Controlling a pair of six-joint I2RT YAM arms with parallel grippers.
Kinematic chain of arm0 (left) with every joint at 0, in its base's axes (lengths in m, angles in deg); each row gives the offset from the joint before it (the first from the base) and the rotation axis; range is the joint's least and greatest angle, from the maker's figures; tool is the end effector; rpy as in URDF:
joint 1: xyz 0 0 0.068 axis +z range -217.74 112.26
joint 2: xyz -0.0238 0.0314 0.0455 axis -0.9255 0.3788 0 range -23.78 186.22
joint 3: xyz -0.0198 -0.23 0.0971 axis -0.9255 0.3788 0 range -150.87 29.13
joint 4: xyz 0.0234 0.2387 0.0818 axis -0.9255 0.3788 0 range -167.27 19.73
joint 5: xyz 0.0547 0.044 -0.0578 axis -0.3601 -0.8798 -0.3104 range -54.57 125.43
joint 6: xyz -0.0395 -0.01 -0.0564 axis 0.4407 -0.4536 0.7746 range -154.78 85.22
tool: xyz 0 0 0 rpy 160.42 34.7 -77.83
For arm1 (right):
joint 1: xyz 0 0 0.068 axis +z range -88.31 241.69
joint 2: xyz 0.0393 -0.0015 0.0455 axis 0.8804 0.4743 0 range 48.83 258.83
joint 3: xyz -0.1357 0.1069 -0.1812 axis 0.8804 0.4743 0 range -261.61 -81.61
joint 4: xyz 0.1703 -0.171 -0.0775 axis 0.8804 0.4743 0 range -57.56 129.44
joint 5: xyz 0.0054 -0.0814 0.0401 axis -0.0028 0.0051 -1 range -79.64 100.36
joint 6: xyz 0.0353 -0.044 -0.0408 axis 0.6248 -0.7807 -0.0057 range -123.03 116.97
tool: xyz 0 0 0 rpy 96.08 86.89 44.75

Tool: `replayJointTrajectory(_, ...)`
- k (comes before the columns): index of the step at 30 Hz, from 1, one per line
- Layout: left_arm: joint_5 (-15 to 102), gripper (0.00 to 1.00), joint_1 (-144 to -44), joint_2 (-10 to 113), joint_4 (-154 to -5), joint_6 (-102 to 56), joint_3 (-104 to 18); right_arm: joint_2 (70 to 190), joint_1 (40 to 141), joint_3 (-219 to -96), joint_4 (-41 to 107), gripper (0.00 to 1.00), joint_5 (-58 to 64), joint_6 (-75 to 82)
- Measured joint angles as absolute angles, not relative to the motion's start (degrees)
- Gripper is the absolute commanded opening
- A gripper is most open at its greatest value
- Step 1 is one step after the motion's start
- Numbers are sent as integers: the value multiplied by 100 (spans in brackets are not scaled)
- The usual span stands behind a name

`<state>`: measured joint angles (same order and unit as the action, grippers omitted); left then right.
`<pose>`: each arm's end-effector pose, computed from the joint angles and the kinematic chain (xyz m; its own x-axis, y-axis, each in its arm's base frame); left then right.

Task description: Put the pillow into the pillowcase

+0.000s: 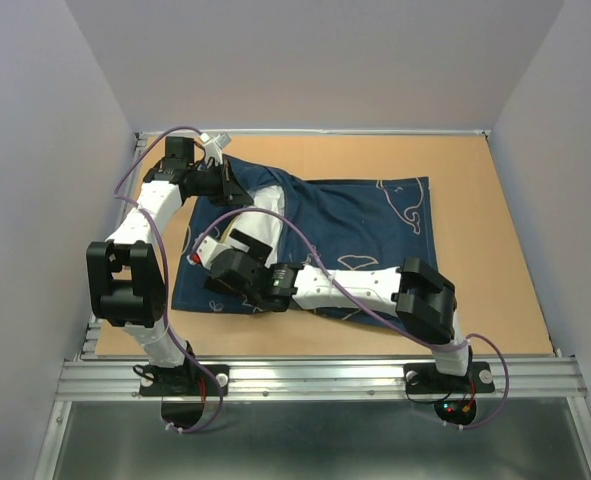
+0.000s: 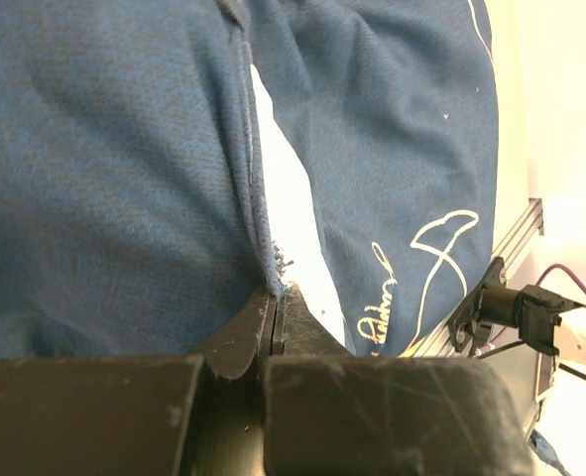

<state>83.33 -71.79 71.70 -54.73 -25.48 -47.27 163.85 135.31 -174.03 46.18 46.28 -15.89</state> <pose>0.3658 -0.0681 0.2583 -0.7509 -0.0555 -0.6581 0.4857 0.6288 -0.6072 0.1614 0.4318 0.2253 -0.0196 -0.7059 -0.7080 -0.6648 0.5381 -0.5181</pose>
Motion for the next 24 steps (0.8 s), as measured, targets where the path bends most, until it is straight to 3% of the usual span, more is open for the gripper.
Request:
replayJointTrajectory(4, 8370, 0, -7193, 7164, -5473, -2581, -4727, 16405, 13409, -17292, 4452, 66, 4556, -1749)
replayJointTrajectory(6, 8370, 0, -7225, 7151, -5453, -2664, -4725, 16396, 13323, -17257, 4399, 15, 4453, -1856)
replayJointTrajectory(7, 8374, 0, -7247, 7140, -5440, -2686, -4720, 16385, 13275, -17233, 4391, 1, 4424, -1814)
replayJointTrajectory(18, 8497, 0, -7326, 7002, -5350, -3291, -4591, 15135, 11933, -16771, 4664, 1, 3209, -1106)
replayJointTrajectory(24, 8589, 0, -7332, 7002, -4653, -3860, -4806, 15679, 11470, -16791, 4500, 1, 2720, -505)
